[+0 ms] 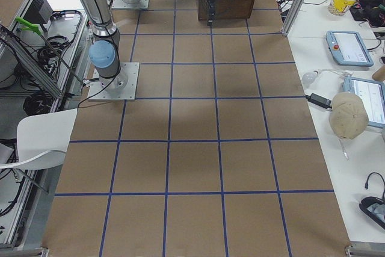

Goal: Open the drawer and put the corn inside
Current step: 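Lower the corn into the drawer and open the left gripper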

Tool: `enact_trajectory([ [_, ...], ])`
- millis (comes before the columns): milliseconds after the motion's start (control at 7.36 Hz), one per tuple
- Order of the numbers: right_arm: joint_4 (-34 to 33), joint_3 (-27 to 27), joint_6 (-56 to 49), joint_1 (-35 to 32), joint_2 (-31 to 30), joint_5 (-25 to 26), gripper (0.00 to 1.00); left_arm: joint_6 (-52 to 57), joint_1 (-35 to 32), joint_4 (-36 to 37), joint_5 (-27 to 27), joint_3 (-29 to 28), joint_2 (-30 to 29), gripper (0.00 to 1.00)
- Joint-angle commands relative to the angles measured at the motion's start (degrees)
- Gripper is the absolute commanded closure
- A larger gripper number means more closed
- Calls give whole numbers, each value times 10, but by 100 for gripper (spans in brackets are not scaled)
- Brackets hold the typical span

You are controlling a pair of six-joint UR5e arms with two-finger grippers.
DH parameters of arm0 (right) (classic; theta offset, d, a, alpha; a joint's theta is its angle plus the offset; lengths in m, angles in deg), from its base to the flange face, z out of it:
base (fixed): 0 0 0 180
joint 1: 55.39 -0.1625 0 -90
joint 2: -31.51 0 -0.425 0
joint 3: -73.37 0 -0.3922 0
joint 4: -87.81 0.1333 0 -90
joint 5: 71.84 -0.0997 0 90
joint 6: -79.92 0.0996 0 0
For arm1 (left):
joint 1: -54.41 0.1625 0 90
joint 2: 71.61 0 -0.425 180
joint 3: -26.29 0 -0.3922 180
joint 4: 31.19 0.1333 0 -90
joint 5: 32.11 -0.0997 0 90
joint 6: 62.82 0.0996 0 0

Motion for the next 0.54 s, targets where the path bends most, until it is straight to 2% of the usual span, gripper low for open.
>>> enact_trajectory([
  [0, 0, 0, 0, 0, 0, 0, 0, -1, 3, 1, 0, 0, -6, 100],
  [136, 1, 0, 0, 0, 0, 0, 0, -1, 3, 1, 0, -1, -9, 97],
  [272, 1, 0, 0, 0, 0, 0, 0, -2, 4, 1, 0, -2, -9, 46],
  [407, 0, 0, 0, 0, -1, 0, 0, -3, 4, 0, 0, -4, -8, 17],
])
